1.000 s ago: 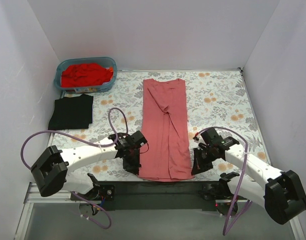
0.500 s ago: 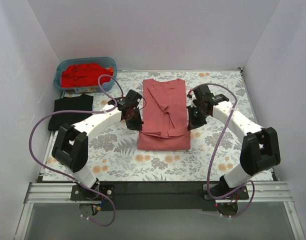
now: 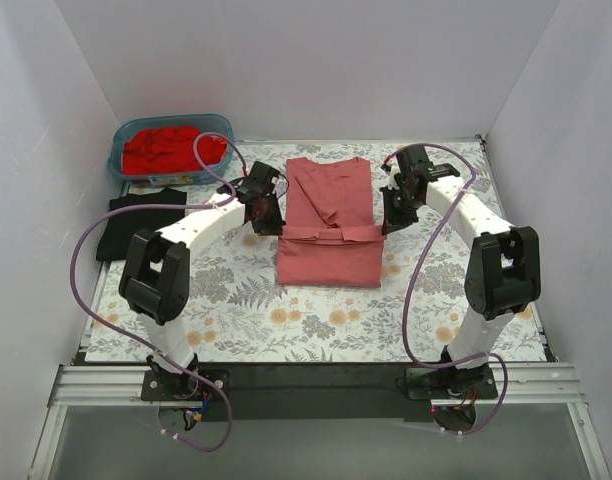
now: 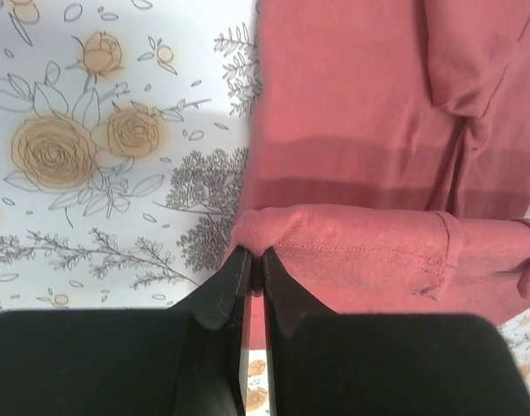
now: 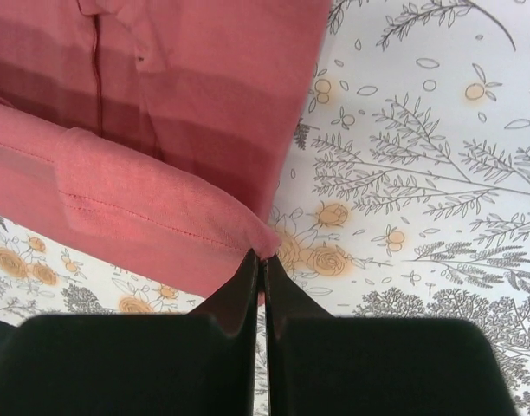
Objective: Fold and stack the t-shirts
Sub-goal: Fold the tshirt
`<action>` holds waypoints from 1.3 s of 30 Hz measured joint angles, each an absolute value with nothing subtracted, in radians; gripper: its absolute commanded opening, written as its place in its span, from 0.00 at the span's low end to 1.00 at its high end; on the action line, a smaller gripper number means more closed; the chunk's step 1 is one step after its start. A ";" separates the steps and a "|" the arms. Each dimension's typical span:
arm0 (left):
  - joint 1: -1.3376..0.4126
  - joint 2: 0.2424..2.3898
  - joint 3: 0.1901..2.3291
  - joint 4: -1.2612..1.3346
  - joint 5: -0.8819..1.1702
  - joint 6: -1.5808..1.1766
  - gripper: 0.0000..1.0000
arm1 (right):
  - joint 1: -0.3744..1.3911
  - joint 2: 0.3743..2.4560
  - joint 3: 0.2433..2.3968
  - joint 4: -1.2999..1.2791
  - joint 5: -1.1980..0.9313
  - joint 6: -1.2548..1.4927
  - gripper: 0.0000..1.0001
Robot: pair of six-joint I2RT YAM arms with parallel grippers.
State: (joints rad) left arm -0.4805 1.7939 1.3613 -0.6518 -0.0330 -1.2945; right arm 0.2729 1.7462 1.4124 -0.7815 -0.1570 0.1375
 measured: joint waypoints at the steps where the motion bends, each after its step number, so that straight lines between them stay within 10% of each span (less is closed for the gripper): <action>1: -0.479 1.803 1.366 -0.642 -0.036 -1.289 0.00 | 0.272 1.758 1.423 -0.782 -0.158 0.133 0.01; 17: -0.464 1.953 1.423 -0.538 -0.061 -1.228 0.03 | 0.246 1.910 1.484 -0.703 -0.160 0.122 0.01; 29: -0.459 1.953 1.415 -0.500 -0.093 -1.203 0.68 | 0.245 1.925 1.483 -0.654 -0.150 0.131 0.41; 35: -0.502 1.782 1.334 -0.493 -0.142 -1.226 0.61 | 0.301 1.788 1.420 -0.622 -0.073 0.152 0.31; 39: -0.625 1.662 1.264 -0.473 -0.176 -1.264 0.26 | 0.367 1.630 1.279 -0.527 -0.098 0.180 0.19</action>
